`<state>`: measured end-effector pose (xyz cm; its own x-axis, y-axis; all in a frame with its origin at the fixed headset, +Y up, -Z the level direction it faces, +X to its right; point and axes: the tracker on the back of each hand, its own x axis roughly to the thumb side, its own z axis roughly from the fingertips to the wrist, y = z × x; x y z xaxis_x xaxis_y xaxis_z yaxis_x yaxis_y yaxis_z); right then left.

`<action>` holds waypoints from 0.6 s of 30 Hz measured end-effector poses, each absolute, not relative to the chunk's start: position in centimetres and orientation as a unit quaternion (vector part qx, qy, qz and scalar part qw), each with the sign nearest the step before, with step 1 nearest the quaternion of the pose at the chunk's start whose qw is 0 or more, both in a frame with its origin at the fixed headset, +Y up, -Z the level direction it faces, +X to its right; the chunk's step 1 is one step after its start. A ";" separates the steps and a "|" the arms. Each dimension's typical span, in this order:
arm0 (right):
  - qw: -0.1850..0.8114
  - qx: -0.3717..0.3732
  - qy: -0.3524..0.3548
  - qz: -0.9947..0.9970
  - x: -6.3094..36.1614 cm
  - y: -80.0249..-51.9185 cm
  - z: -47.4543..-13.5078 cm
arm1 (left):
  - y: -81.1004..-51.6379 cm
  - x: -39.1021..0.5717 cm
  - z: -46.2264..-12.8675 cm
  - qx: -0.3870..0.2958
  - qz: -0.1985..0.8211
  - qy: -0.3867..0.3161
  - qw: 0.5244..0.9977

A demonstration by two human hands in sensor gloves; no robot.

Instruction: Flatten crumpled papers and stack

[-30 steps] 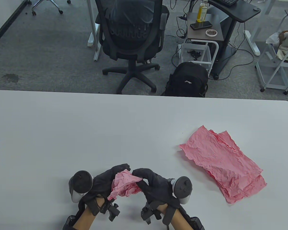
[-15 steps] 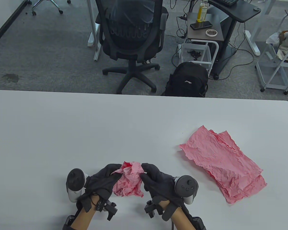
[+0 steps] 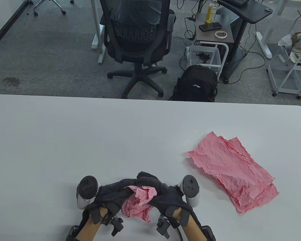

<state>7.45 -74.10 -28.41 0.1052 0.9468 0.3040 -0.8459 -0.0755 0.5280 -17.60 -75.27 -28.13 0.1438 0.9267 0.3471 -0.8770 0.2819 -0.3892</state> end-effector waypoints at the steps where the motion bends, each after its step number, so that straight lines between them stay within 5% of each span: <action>1: 0.679 0.297 0.069 0.668 7.6 -74.0 -28.4 | -75.4 -17.7 -28.2 -0.047 0.602 -0.258 0.754; 7: 0.730 0.269 0.039 0.627 8.3 -74.1 -28.8 | -75.5 -18.8 -28.3 -0.017 0.625 -0.216 0.750; 14: 0.704 0.279 0.116 0.643 8.2 -74.4 -29.0 | -75.4 -18.7 -28.3 -0.023 0.629 -0.232 0.742; 18: 0.692 0.267 0.079 0.666 8.9 -74.1 -29.1 | -75.2 -19.2 -28.3 -0.011 0.632 -0.215 0.745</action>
